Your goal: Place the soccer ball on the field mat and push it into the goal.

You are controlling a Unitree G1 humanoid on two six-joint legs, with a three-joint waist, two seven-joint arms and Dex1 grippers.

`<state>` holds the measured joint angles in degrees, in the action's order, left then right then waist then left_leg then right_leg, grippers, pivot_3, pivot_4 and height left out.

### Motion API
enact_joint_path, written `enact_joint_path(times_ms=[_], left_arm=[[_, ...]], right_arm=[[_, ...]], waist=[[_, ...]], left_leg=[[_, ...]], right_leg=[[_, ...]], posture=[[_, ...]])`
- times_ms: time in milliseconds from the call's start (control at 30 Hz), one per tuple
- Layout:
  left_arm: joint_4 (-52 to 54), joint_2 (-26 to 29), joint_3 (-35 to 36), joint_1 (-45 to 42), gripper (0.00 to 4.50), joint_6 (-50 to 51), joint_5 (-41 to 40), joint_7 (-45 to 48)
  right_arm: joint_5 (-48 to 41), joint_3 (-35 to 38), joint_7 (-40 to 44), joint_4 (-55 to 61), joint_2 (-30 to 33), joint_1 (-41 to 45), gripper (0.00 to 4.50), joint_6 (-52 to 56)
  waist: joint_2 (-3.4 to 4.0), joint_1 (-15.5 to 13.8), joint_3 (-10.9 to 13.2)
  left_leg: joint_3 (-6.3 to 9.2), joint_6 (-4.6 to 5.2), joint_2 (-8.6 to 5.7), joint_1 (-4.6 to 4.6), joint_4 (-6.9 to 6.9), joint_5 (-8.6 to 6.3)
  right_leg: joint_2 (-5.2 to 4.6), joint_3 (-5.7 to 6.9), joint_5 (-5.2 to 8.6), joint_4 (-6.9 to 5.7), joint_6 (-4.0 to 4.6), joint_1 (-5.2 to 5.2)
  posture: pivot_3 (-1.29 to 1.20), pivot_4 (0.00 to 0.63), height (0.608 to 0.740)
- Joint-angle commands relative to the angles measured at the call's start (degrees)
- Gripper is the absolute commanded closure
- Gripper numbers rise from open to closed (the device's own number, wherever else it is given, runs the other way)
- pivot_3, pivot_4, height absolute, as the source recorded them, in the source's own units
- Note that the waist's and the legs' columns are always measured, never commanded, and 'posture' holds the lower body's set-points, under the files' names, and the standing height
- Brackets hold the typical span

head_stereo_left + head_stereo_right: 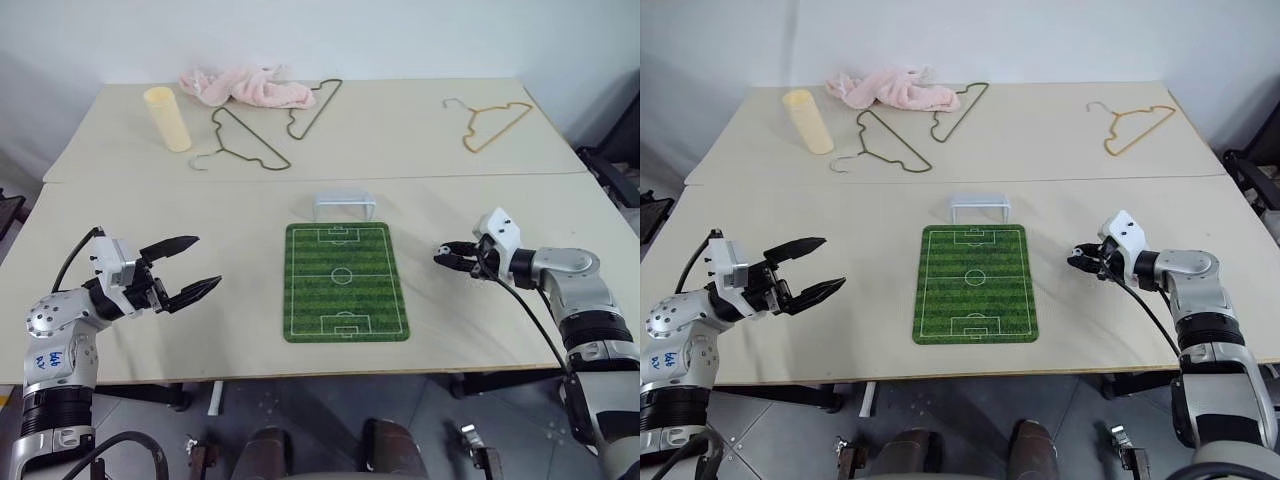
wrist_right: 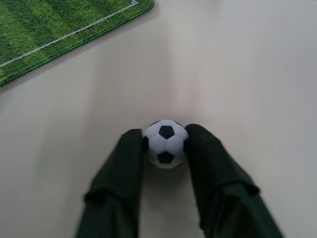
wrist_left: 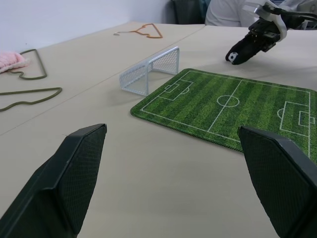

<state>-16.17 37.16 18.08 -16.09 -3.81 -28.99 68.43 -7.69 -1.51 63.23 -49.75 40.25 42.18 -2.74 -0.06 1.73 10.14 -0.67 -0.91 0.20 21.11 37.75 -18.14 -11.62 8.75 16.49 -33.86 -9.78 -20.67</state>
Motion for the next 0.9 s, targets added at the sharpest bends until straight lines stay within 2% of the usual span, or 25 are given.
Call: enact_joint_path(times_ms=[33, 167, 300, 433, 633, 900], left_arm=[[0.8, 0.0, -0.2, -1.1, 0.00, -0.6, -1.0, 1.2], [1.1, 0.5, -1.6, 0.9, 0.00, -0.9, -1.6, 7.0], [-0.3, -0.8, -2.3, 1.1, 0.00, -1.8, -2.7, 11.5], [-1.7, -2.2, -4.2, 1.3, 0.00, -4.3, -1.4, 13.9], [-2.5, -4.0, -5.5, 0.8, 0.00, -6.1, -0.9, 13.7], [-1.2, -5.2, -5.7, 1.5, 0.00, -6.6, -0.8, 12.4]], right_arm=[[-0.1, 1.5, -0.8, 3.3, 0.5, -0.6, 3.65, 0.4], [-5.5, 0.8, 1.1, 31.4, 1.2, -5.9, 3.65, 13.0], [-8.8, -2.7, 1.4, 48.2, -0.2, -8.1, 3.65, 24.9], [-9.7, -11.1, 4.8, 59.1, -1.0, -9.0, 3.65, 31.7], [-6.4, -19.1, 8.9, 60.4, -1.1, -9.5, 3.65, 28.4], [-2.3, -22.2, 10.5, 53.2, -3.9, -7.5, 3.65, 21.9]], waist=[[0.00, 0.0, 0.0], [0.17, 0.1, 0.1], [0.18, -0.2, 0.1], [0.17, -0.4, 0.1], [0.13, -1.0, 0.1], [0.11, -1.0, 0.1]], left_leg=[[0.00, 0.00, 0.00, 0.00, 0.00, 0.00], [-0.02, -0.02, 0.02, 0.11, -0.07, -0.01], [-0.08, -0.06, 0.12, 0.20, -0.13, -0.03], [-0.08, -0.06, 0.11, 0.21, -0.10, -0.04], [-0.08, -0.06, 0.09, 0.29, -0.05, -0.06], [-0.08, -0.06, 0.10, 0.29, -0.03, -0.06]], right_leg=[[0.00, 0.00, 0.00, 0.00, 0.00, 0.00], [0.02, -0.02, 0.00, -0.03, 0.00, -0.19], [0.12, -0.07, 0.00, -0.11, 0.00, -0.39], [0.12, -0.07, 0.00, -0.06, 0.00, -0.35], [0.12, -0.07, 0.00, -0.07, 0.00, -0.41], [0.13, -0.06, 0.00, -0.09, 0.00, -0.41]], posture=[[0.00, 0.150, 0.740], [0.00, 0.150, 0.740], [0.00, 0.150, 0.740], [0.00, 0.150, 0.740], [0.00, 0.150, 0.740], [0.00, 0.150, 0.740]])
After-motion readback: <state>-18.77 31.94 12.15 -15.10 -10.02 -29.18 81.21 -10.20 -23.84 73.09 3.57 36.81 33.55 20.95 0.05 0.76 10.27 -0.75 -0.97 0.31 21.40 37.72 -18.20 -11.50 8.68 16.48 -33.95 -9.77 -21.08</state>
